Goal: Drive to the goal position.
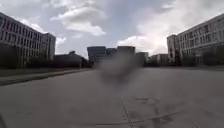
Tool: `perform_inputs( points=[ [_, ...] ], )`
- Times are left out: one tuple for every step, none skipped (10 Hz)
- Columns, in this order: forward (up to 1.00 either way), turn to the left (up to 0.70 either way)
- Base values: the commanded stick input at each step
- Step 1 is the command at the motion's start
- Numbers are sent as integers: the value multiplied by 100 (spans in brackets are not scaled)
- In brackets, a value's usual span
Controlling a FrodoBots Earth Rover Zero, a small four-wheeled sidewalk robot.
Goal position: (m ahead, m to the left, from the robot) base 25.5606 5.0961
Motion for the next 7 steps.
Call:
perform_inputs(
  points=[
    [99, 0],
    [85, 0],
    [85, 0],
    [76, 0],
    [70, 0],
    [70, 0],
    [70, 0]
  ],
)
